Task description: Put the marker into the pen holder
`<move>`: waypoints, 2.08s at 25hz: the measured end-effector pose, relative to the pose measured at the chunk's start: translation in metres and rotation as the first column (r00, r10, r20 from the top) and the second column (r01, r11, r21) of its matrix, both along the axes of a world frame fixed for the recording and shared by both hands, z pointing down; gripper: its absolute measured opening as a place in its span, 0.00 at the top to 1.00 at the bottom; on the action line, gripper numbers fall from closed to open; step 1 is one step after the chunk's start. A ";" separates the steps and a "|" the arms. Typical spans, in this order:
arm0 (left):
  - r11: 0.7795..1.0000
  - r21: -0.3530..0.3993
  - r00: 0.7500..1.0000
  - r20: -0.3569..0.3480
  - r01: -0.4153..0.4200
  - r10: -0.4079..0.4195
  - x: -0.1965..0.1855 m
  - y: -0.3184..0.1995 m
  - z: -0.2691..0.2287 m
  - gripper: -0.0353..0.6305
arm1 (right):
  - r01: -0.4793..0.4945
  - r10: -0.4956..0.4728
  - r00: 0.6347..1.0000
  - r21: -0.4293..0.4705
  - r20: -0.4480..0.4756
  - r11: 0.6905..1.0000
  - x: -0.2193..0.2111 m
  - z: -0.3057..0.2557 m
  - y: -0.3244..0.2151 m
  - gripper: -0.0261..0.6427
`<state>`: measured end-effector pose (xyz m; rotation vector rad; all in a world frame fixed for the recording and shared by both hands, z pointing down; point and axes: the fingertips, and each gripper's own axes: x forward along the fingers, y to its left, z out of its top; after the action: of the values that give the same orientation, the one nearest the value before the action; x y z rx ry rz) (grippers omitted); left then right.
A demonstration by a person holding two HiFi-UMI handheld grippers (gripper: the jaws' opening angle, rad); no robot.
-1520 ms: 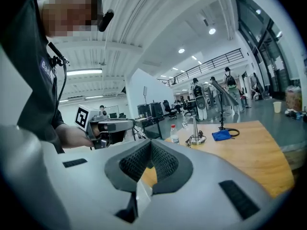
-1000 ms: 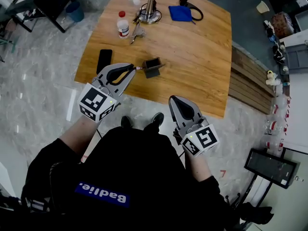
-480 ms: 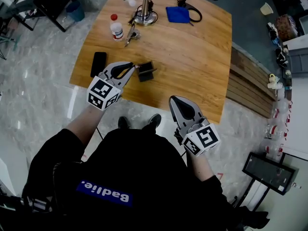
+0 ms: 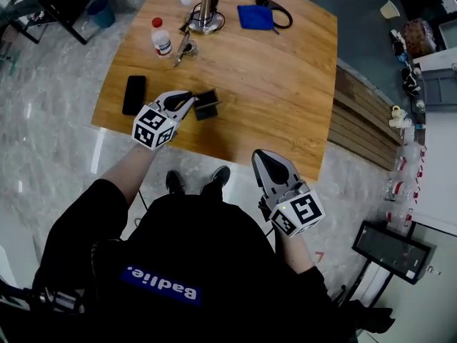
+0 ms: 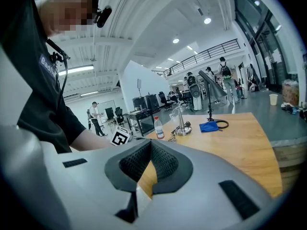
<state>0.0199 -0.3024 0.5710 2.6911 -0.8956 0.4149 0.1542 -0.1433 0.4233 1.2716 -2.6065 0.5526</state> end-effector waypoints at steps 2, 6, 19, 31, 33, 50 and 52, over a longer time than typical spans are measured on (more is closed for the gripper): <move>1.000 -0.011 1.000 0.006 -0.006 0.006 0.003 -0.003 0.011 0.88 | -0.005 0.005 1.000 -0.004 -0.008 1.000 0.002 0.001 0.002 0.96; 0.999 -0.035 1.000 0.004 0.000 0.000 0.006 -0.007 0.025 0.88 | -0.014 0.014 1.000 -0.016 -0.019 1.000 0.002 0.004 0.007 0.96; 0.991 -0.064 0.991 0.060 -0.115 0.118 0.008 0.000 0.042 0.88 | -0.011 0.011 0.999 -0.017 -0.049 1.000 -0.019 0.003 0.012 0.96; 0.992 0.018 0.992 0.027 -0.123 0.122 -0.024 0.045 -0.027 0.87 | 0.032 -0.032 0.999 0.005 -0.011 0.999 -0.063 0.007 0.015 0.96; 0.991 0.042 0.992 -0.002 -0.125 0.125 -0.027 0.063 -0.052 0.87 | 0.044 -0.044 0.999 0.014 -0.004 0.999 -0.073 0.005 0.012 0.96; 0.963 0.213 0.955 -0.207 -0.166 0.211 -0.013 0.173 -0.188 0.93 | 0.156 -0.161 0.986 0.139 0.030 0.978 -0.121 -0.027 0.018 0.96; 0.964 0.212 0.957 -0.209 -0.159 0.203 -0.014 0.173 -0.189 0.93 | 0.169 -0.174 0.984 0.148 0.024 0.975 -0.122 -0.028 0.020 0.96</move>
<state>0.0063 -0.1290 0.3817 2.9341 -0.6549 0.0508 0.0319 -0.1234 0.3951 1.0685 -2.7969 0.3656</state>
